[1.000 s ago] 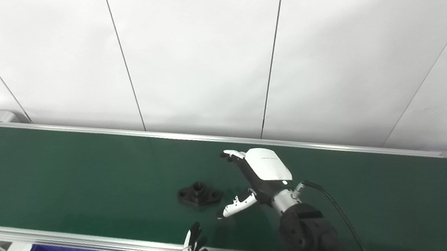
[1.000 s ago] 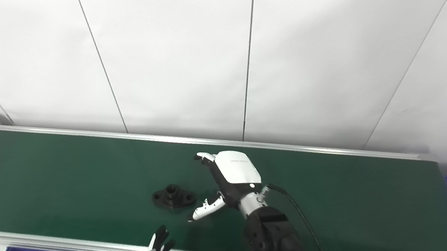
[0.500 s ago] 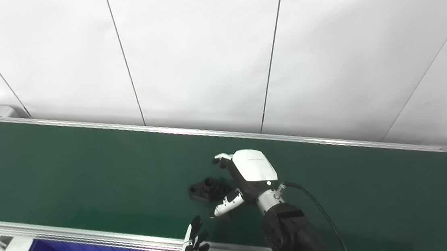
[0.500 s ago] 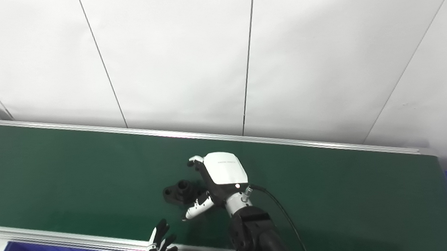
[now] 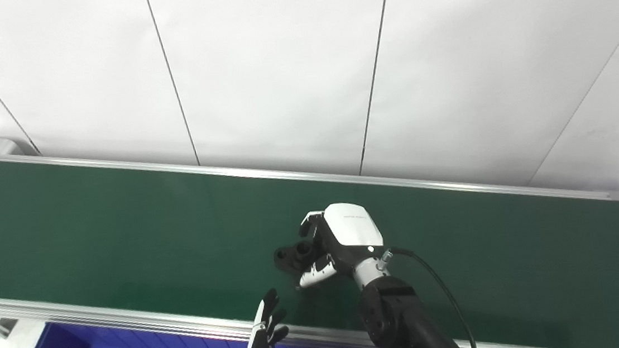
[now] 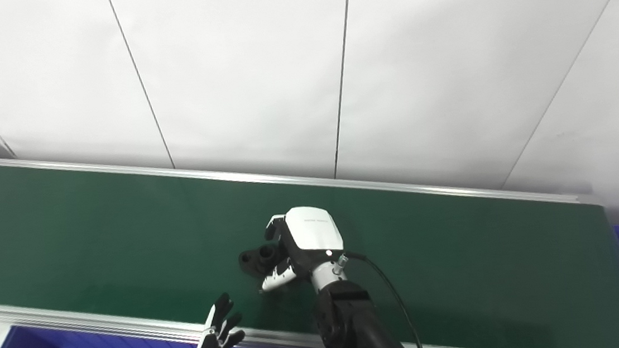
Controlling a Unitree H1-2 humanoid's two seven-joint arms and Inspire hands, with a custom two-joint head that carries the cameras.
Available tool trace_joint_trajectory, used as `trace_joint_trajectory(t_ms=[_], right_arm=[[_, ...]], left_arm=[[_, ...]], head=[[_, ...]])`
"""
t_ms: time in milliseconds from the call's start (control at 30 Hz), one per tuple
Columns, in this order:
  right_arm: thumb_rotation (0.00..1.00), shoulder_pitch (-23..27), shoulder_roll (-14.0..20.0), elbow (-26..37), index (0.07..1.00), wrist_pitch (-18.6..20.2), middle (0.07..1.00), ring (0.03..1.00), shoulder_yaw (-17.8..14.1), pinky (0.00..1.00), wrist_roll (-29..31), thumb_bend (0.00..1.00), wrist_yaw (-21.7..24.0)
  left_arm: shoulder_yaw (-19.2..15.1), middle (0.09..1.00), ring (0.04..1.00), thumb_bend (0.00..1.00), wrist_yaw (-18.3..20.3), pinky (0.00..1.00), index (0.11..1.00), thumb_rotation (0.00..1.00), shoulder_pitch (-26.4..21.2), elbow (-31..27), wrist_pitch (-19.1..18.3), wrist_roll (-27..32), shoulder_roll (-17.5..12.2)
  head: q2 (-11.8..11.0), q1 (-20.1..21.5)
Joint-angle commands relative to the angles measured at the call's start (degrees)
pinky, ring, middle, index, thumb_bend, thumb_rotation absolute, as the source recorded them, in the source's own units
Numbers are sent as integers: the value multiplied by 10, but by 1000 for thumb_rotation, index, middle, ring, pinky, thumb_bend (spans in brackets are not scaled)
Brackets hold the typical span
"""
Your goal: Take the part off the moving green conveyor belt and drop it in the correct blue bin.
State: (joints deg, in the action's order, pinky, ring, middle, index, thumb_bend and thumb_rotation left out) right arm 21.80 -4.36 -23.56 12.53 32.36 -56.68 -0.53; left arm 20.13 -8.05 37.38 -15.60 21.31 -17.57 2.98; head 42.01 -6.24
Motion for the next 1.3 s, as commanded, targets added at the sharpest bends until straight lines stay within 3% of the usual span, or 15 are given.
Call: trace_joint_trajectory(t_ms=[0,133,400,667,967,1267], right_arm=[[124,10,-6,0,485,27,272,186,13,126,-14,515,6],[16,9,2,6,513,47,382,246,23,172,-17,518,20],[0,9,13,12,521,71,404,275,34,192,-23,520,22],[0,-4,24,33,521,53,403,266,29,192,-13,519,-4],[0,-43,48,175,483,46,470,214,5,158,10,526,13],[1,-66,60,317,483,75,470,215,-6,157,-22,524,92]], left_arm=[[30,1000,951,767,5,886,1000,863,16,-27,3,4,27],[30,1000,952,763,6,885,1000,865,17,-29,2,2,25],[31,1000,956,781,6,896,1000,861,20,-34,-5,6,25],[30,1000,958,793,6,900,1000,861,22,-37,-4,9,24],[24,1000,959,818,10,918,1000,864,20,-46,-12,26,18],[11,1000,982,843,25,963,1000,900,19,-69,-32,40,3]], head=[[1,0],[3,3],[4,6],[8,18],[17,43],[40,87]])
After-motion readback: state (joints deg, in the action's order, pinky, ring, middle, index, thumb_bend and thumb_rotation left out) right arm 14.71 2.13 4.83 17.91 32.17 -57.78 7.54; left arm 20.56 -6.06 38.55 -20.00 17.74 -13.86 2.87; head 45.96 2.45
